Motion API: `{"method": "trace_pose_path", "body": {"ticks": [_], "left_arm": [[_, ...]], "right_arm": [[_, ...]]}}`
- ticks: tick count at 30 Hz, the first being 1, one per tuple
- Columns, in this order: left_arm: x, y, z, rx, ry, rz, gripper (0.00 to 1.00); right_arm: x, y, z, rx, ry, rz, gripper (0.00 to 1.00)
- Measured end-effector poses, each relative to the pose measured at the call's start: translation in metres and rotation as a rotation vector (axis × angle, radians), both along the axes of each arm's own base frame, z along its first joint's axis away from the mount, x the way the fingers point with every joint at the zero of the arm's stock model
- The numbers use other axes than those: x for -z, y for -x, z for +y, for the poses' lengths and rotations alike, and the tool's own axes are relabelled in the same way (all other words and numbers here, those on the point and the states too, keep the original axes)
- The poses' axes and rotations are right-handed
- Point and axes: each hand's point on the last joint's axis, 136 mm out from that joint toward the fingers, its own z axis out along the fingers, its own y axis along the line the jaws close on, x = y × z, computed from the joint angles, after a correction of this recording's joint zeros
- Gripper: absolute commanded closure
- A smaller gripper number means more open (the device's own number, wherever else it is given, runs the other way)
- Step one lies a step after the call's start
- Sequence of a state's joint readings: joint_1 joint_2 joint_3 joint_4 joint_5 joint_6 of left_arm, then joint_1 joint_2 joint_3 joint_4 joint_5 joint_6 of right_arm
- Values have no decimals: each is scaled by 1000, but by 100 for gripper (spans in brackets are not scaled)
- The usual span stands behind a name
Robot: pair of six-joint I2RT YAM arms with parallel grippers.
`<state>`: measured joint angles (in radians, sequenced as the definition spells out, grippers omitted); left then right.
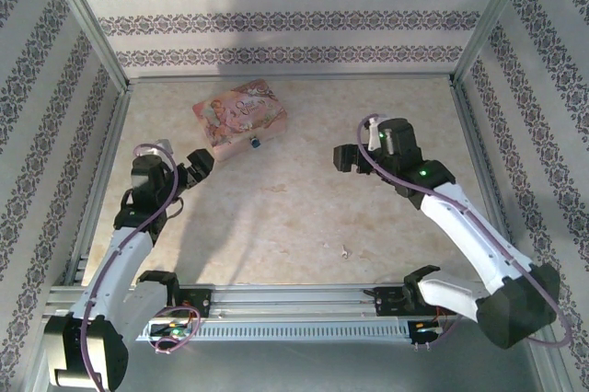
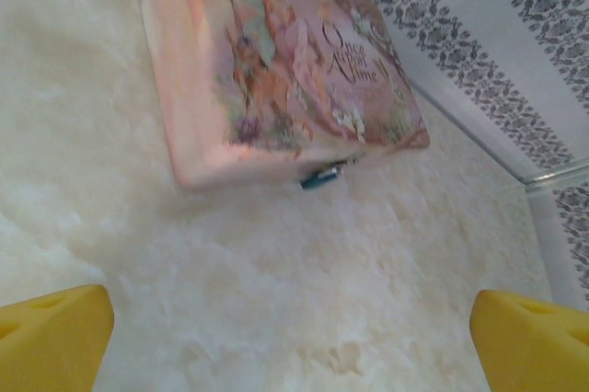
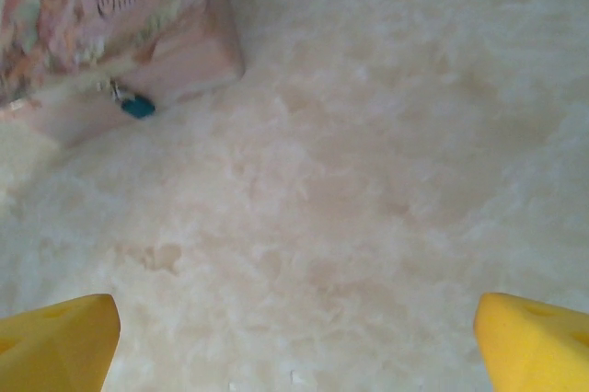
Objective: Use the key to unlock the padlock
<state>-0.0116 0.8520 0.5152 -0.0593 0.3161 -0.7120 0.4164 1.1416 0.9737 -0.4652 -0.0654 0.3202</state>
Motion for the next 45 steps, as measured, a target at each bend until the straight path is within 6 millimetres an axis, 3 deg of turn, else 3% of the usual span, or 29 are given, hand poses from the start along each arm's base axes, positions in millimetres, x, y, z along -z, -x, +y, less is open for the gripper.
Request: {"method": "trace_pose_path", "body": {"ticks": [6, 10, 20, 29, 37, 45], "left_arm": [[34, 19, -12, 5, 124, 98, 1], [53, 29, -21, 13, 178, 157, 1], [56, 27, -29, 15, 209, 168, 1], [60, 24, -25, -5, 198, 177, 1], [67, 24, -24, -17, 191, 200, 1], [68, 24, -24, -17, 190, 202, 1]], "right_arm": [[28, 16, 31, -96, 104, 179, 7], [48, 39, 45, -152, 185, 286, 14], [104, 120, 43, -216, 340, 538, 35], [158, 171, 29, -214, 471, 745, 53], [185, 195, 20, -203, 529, 845, 64], [195, 198, 18, -178, 534, 861, 70]]}}
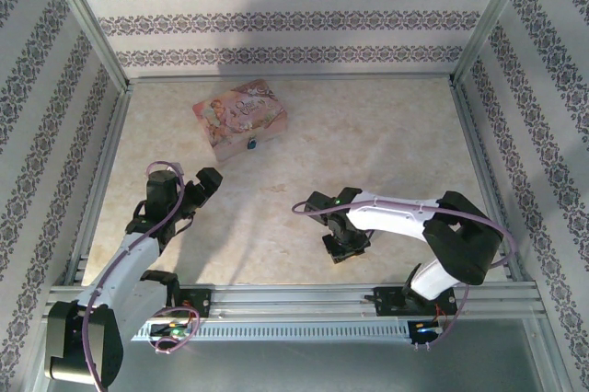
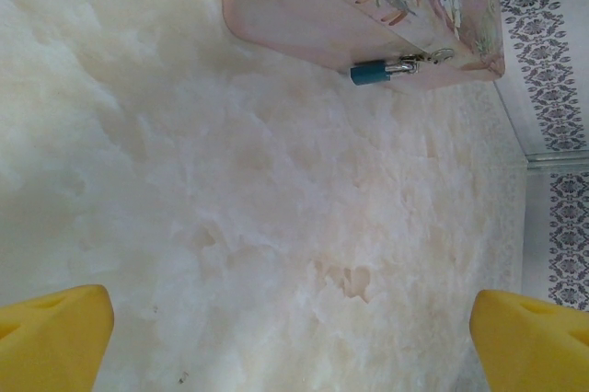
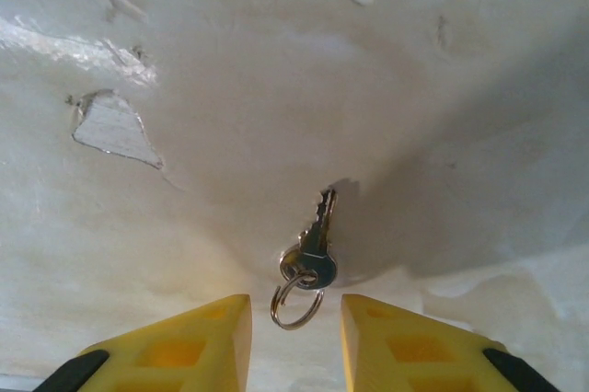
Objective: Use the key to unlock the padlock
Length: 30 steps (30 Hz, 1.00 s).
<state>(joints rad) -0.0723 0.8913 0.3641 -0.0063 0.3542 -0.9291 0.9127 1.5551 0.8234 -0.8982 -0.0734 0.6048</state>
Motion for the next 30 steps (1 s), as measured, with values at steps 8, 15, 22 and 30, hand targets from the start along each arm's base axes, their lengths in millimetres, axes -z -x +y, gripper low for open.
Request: {"method": "trace_pose_path", "body": {"ticks": [8, 15, 22, 30], "left_arm": [[-2, -1, 1, -4, -3, -4, 1], [-6, -4, 2, -12, -8, -15, 1], [-8, -4, 3, -15, -10, -21, 1], [-13, -5, 0, 0, -4, -31, 0]], "right_arm": [[4, 1, -2, 4, 7, 4, 76], [6, 1, 1, 10, 1, 3, 84], [5, 1, 2, 15, -5, 1, 97], [-5, -12, -1, -17, -4, -86, 100]]}}
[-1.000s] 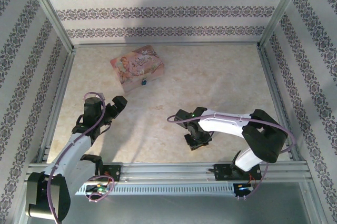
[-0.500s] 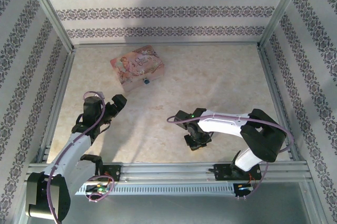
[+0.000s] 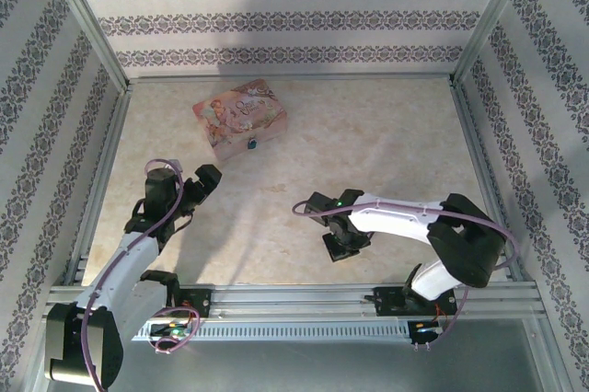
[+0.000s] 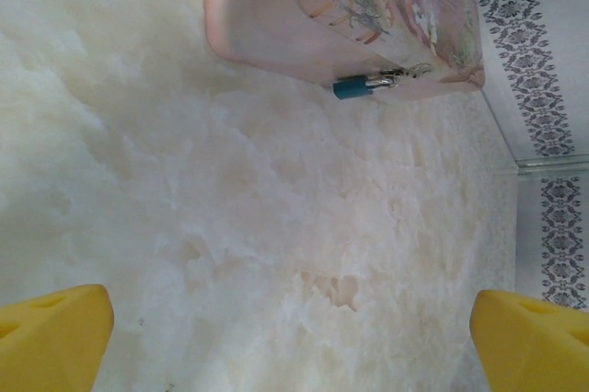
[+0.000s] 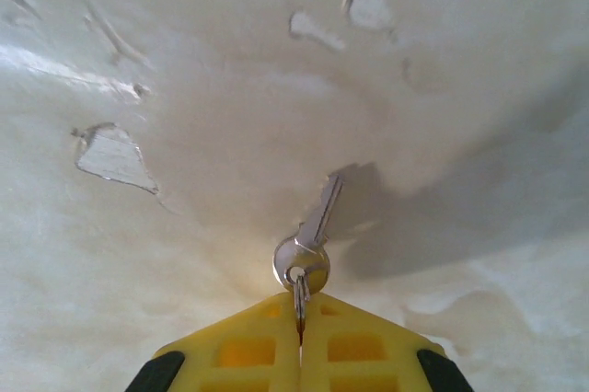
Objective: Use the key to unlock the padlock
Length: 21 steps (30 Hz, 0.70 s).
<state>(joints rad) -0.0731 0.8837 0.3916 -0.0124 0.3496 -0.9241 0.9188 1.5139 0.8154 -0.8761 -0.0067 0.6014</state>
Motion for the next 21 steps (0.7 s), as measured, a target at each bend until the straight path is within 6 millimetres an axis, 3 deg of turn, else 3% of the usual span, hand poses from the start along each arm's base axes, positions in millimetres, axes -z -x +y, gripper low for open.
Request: {"method": "trace_pose_path", "body": {"ticks": [7, 15, 21], "left_arm": [[-18, -4, -27, 104, 56, -31, 4], [-41, -14, -73, 215, 166, -57, 6], [-59, -22, -110, 252, 292, -73, 5]], "right_arm": [[-50, -34, 20, -96, -125, -195, 100], [-119, -84, 30, -146, -318, -457, 100], [-166, -107, 44, -185, -484, -640, 100]]}}
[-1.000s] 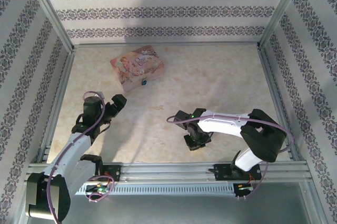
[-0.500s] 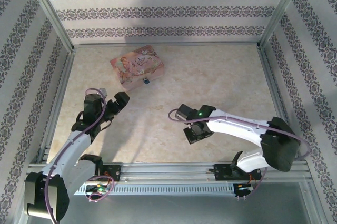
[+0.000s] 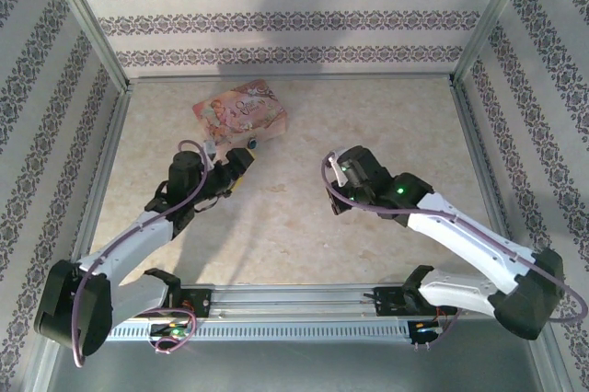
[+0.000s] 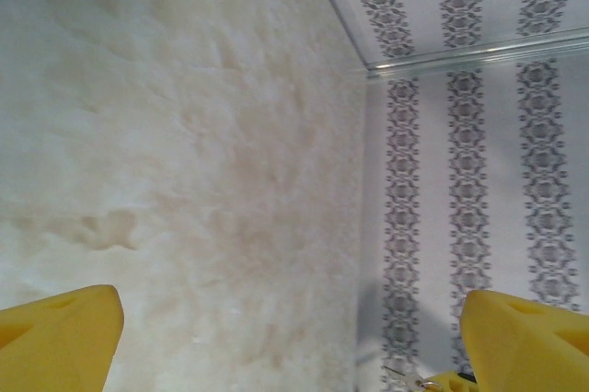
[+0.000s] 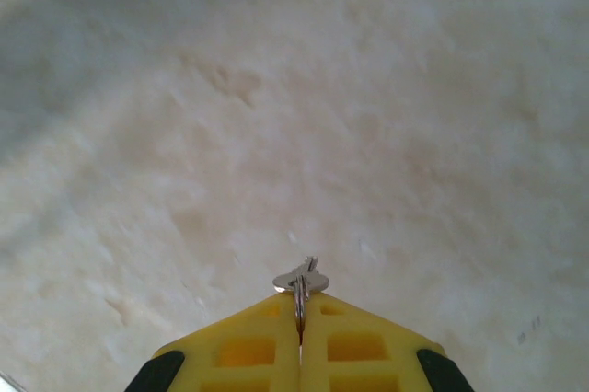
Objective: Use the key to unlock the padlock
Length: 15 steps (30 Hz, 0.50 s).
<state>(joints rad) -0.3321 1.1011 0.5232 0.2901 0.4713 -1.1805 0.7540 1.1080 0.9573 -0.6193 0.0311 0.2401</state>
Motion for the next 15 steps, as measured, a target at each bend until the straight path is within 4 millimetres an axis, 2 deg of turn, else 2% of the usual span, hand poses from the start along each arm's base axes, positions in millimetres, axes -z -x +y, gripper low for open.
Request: {"method": "trace_pose_path", "body": {"ticks": [3, 6, 9, 12, 15], "left_arm": [[-4, -6, -14, -2, 85, 30, 7], [-8, -17, -23, -18, 166, 54, 9], [-17, -26, -34, -22, 263, 56, 10], [-24, -33, -50, -23, 381, 61, 15], [-24, -40, -67, -25, 491, 79, 20]], "right_arm": [[-24, -8, 13, -41, -91, -98, 100], [-38, -12, 23, -74, -164, -165, 100], [-46, -16, 35, -105, -223, -215, 100], [-50, -19, 46, -126, -274, -258, 100], [-53, -20, 59, -153, -320, -295, 100]]}}
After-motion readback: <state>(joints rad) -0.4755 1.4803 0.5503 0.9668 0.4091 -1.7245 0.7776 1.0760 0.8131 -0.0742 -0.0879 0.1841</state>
